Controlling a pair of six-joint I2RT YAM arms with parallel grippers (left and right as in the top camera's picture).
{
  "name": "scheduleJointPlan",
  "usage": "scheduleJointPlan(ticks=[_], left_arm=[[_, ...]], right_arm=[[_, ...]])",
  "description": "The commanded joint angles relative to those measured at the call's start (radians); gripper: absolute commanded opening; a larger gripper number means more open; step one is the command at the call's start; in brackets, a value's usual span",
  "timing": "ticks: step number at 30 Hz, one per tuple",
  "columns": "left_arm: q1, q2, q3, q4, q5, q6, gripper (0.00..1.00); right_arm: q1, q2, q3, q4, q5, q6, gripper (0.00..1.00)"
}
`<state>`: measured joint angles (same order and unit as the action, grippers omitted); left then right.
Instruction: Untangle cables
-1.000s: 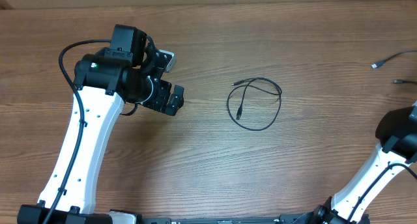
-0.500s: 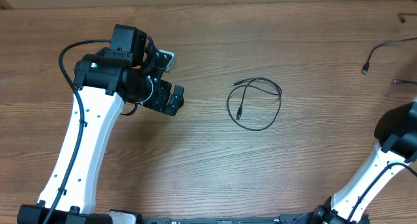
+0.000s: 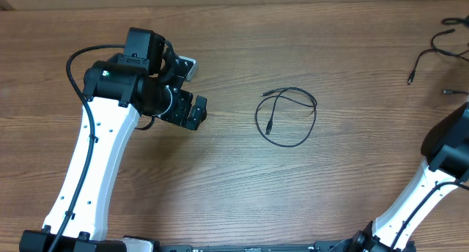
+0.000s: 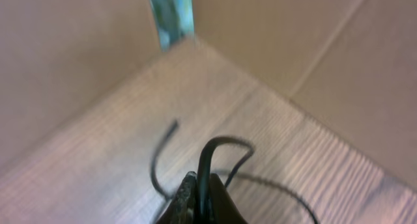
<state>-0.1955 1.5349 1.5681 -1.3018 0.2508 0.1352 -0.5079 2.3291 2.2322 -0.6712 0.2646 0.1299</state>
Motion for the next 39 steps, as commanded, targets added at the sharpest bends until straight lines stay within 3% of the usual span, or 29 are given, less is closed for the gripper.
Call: scheduleJointPlan(ticks=[1,5,9,13,22,30,39], left_arm=[[0.005,0.002,0.018,0.001,0.002,0.022,1.00],[0.005,0.002,0.018,0.001,0.002,0.022,1.00],[0.005,0.002,0.018,0.001,0.002,0.022,1.00],[0.005,0.002,0.018,0.001,0.002,0.022,1.00],[0.005,0.002,0.018,0.001,0.002,0.022,1.00],[0.005,0.002,0.018,0.001,0.002,0.022,1.00],[0.005,0.002,0.018,0.001,0.002,0.022,1.00]], right_arm=[[0.003,-0.008,-0.062,0.008,-0.014,-0.005,0.06],[0.003,-0.008,-0.127,0.008,-0.088,-0.005,0.27],[0.003,-0.008,-0.159,-0.001,-0.137,-0.005,0.62],[0.003,-0.010,-0.156,-0.034,-0.139,-0.005,0.84],[0.003,-0.076,-0.154,-0.098,-0.220,-0.004,1.00],[0.004,-0.272,-0.149,-0.115,-0.391,-0.005,1.00],[0.061,-0.454,-0.149,-0.266,-0.607,-0.005,1.00]])
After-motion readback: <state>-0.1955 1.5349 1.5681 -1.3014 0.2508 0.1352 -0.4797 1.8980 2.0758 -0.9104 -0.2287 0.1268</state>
